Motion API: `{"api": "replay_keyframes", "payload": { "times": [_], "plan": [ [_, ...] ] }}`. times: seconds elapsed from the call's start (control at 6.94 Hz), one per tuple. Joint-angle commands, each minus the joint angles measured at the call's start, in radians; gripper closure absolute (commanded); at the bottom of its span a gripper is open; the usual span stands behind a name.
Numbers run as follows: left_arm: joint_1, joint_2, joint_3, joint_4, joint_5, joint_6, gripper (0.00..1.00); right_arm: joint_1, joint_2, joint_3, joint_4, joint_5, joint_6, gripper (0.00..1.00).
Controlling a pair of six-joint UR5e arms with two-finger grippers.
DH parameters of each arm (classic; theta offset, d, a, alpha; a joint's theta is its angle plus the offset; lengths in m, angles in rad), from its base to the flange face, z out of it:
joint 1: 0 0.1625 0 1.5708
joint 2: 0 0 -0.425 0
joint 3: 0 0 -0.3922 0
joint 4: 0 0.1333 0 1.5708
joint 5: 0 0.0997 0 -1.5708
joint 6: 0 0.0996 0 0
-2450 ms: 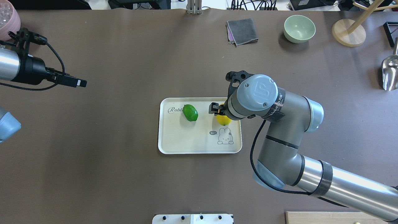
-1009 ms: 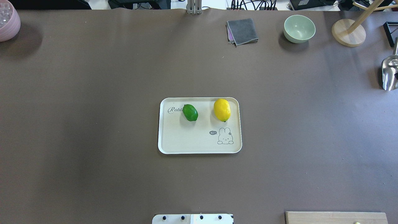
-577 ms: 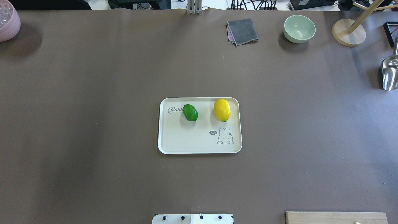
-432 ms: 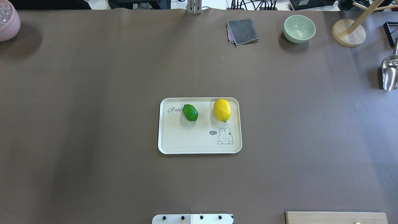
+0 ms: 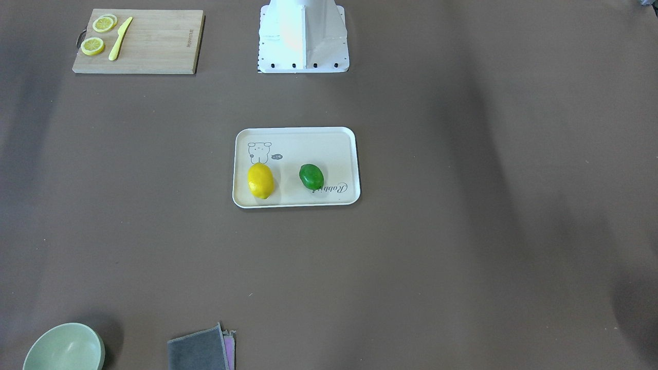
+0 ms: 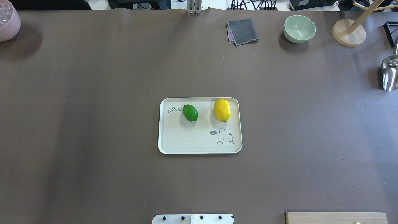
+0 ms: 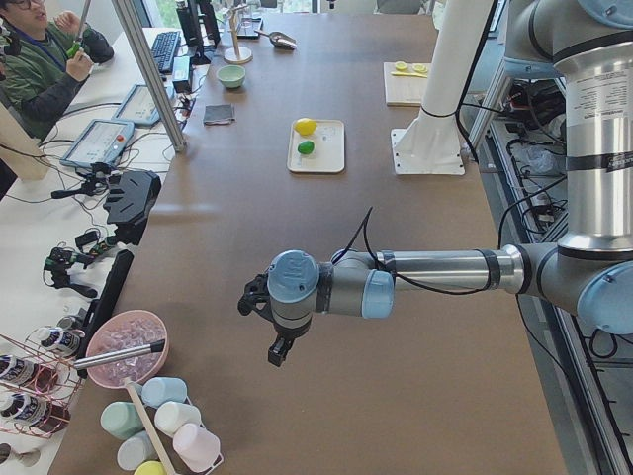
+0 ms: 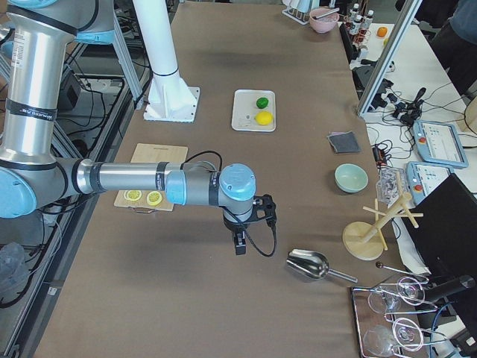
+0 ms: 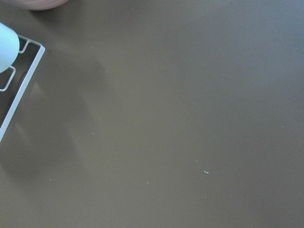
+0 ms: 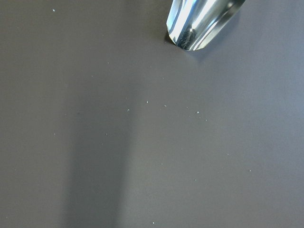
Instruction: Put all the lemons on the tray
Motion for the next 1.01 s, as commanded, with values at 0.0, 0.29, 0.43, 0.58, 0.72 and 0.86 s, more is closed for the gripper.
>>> {"api": "replay_keyframes", "payload": {
  "times": [0.0, 0.29, 0.43, 0.58, 0.72, 0.86],
  "plan": [
    [0.001, -0.086, -0.013, 0.201, 0.009, -0.061, 0.01, 0.001, 0.058, 0.09, -0.26, -0.024, -0.001, 0.0],
    [0.0, -0.069, -0.044, 0.212, -0.003, -0.054, 0.01, 0.004, 0.049, 0.11, -0.281, -0.043, -0.004, 0.0],
    [0.0, -0.068, -0.088, 0.213, -0.007, -0.054, 0.01, 0.001, 0.055, 0.113, -0.277, -0.039, -0.006, 0.0],
    [-0.006, -0.066, -0.104, 0.213, -0.008, -0.054, 0.01, 0.001, 0.056, 0.113, -0.277, -0.033, -0.007, 0.0],
    [-0.004, -0.066, -0.105, 0.213, -0.005, -0.054, 0.01, 0.001, 0.055, 0.112, -0.277, -0.025, -0.009, 0.0],
    [-0.007, -0.048, -0.109, 0.21, 0.0, -0.054, 0.01, 0.001, 0.053, 0.112, -0.277, -0.025, -0.01, 0.0]
  ]
}}
